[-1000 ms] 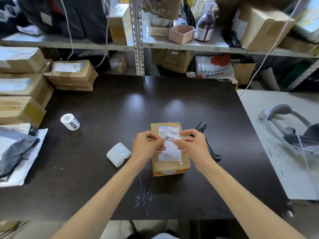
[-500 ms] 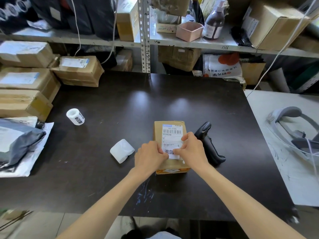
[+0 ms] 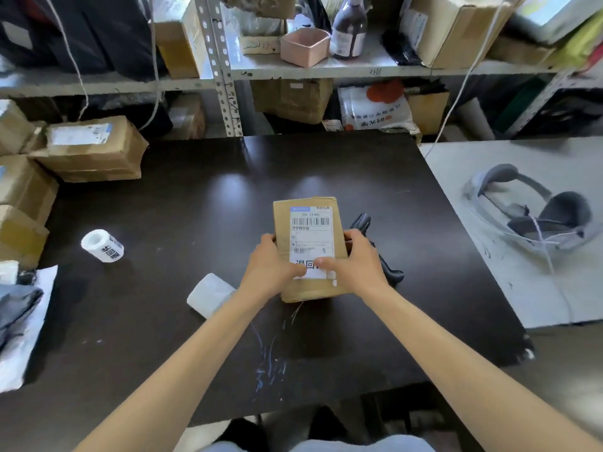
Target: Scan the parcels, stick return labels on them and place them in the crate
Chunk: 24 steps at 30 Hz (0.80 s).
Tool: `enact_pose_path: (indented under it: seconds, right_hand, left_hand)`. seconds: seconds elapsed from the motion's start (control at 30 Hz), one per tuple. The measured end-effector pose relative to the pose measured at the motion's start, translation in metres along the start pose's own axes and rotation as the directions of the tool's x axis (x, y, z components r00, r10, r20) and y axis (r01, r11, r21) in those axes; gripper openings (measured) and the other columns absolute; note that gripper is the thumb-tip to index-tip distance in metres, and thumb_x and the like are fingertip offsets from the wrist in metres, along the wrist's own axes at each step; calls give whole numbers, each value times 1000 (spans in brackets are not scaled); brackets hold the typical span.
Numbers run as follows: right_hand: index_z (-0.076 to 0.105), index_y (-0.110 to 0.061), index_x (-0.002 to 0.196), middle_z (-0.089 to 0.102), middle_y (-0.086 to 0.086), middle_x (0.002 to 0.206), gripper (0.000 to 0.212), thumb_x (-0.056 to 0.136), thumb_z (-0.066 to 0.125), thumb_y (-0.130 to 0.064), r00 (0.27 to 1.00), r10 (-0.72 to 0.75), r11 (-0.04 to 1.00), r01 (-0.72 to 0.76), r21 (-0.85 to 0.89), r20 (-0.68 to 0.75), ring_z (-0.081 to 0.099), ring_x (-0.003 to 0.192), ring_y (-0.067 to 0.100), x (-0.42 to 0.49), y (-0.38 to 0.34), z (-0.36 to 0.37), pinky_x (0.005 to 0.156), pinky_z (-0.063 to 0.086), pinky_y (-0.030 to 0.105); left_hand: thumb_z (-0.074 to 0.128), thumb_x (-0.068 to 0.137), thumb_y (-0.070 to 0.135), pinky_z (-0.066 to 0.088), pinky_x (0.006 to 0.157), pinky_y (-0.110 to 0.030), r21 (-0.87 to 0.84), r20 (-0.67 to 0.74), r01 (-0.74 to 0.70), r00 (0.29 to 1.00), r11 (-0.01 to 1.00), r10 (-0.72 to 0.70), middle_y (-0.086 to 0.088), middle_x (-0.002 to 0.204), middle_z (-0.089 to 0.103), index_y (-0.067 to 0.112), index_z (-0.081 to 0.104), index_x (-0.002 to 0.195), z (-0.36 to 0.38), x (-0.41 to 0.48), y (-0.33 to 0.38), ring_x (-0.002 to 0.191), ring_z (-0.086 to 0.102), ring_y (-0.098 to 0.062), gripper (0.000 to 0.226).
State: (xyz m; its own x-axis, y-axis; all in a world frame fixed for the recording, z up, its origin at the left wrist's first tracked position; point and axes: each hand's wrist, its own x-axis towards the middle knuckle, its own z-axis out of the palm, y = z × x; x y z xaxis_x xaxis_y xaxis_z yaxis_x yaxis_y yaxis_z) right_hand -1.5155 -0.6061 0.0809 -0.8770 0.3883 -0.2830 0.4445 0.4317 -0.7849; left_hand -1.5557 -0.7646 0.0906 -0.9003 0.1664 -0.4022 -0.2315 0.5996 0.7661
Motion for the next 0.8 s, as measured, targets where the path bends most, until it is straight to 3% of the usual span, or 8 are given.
enact_pose_path:
  seconds: [0.07,0.17,0.27,0.33,0.43,0.6,0.67,0.8]
  right_hand:
    - [49,-17,119,58,3,122,62,70,85,-29,996,29,999,-25,46,-88,57,110,19,-10,-2,-8,91,53,41]
    - [49,-17,116,59,2,120,59,71,85,-30,958,132,985,-97,143,-255,59,107,18,-40,4,-22,85,52,34]
    - [49,-19,113,60,0,119,57,71,85,-30,854,280,948,-173,269,-438,58,107,16,-90,23,-32,75,49,22]
    - [49,-19,112,60,1,119,56,70,84,-33,753,384,916,-235,326,-535,58,107,17,-131,38,-33,81,51,28]
    - [51,-15,114,61,4,119,57,71,83,-33,605,535,840,-305,450,-590,58,109,21,-192,62,-31,92,50,42]
    - [51,-16,112,61,1,116,54,72,83,-31,364,672,741,-339,580,-645,57,103,18,-281,103,-35,81,52,36]
    - [51,-16,113,61,0,115,52,74,83,-30,297,707,707,-333,624,-642,59,101,16,-309,120,-37,76,52,31]
    - [53,-13,111,66,2,112,40,80,77,-24,192,760,647,-308,697,-621,63,100,20,-350,154,-44,86,53,42]
  left_hand:
    - [76,73,13,48,83,-31,29,57,-95,994,995,93,1,123,58,14,42,130,-4,3,14,112,56,-19,66]
    - [76,74,11,44,79,-26,70,214,-250,949,966,230,7,119,58,16,44,130,3,4,35,110,57,-16,65]
    - [74,76,9,46,78,-25,42,412,-372,852,927,323,8,116,62,17,49,129,26,-13,49,105,61,-13,59]
    - [74,78,10,46,78,-24,29,530,-443,767,896,362,6,113,65,15,51,128,48,-33,52,101,63,-13,55]
    - [76,80,14,45,70,-18,-5,666,-541,626,841,407,14,101,61,15,53,125,83,-72,49,92,61,-7,51]
    - [78,81,16,52,90,-36,-52,832,-639,397,767,387,4,115,65,14,52,128,148,-141,35,101,64,-16,54]
    - [78,81,19,52,87,-32,-58,870,-675,328,736,369,5,115,64,14,51,130,173,-165,29,101,62,-15,56]
    - [78,82,19,52,93,-40,-58,914,-707,246,704,322,-1,121,65,12,50,132,217,-205,22,107,63,-20,58]
